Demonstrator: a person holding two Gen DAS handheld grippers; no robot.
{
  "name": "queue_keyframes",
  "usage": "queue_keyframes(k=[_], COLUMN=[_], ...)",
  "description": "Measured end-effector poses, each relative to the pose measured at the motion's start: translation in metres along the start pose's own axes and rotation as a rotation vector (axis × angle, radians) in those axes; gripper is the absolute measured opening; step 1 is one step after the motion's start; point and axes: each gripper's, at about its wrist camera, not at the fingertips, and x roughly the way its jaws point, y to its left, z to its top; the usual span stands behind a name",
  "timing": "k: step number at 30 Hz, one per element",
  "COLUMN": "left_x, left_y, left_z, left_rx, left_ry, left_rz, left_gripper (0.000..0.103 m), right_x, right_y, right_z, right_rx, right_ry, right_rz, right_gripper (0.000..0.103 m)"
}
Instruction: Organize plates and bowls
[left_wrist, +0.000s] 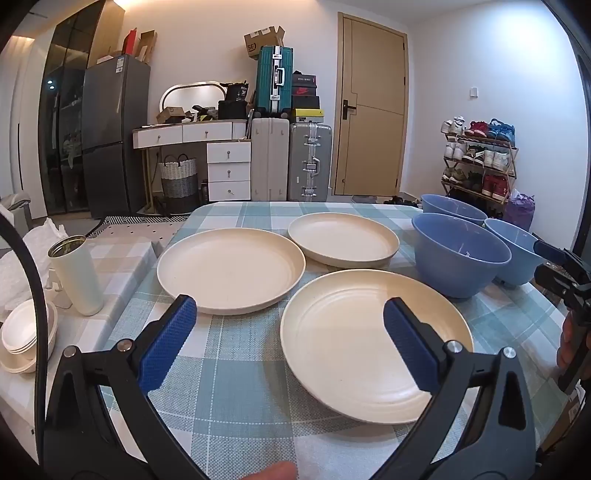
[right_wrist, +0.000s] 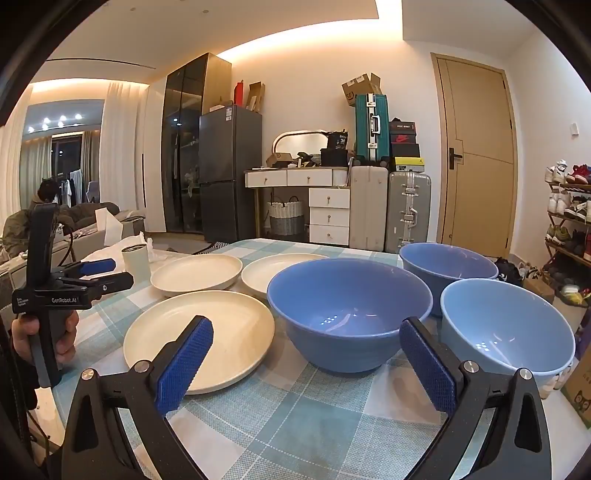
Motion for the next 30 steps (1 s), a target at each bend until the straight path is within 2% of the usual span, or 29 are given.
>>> queue_keyframes(k=[30], left_x=[-0.0005], left_y=[0.0005], left_z=[0.0001], left_rx=[0.002], left_ry=[-0.003], left_rz=[-0.007], left_gripper=[0.101], right_x=[0.0079], right_y=[0.0039], right_z=[-0.0013], right_rx=[-0.012], right_ry=[0.024], right_rz=[-0.001], right_gripper=[0.103])
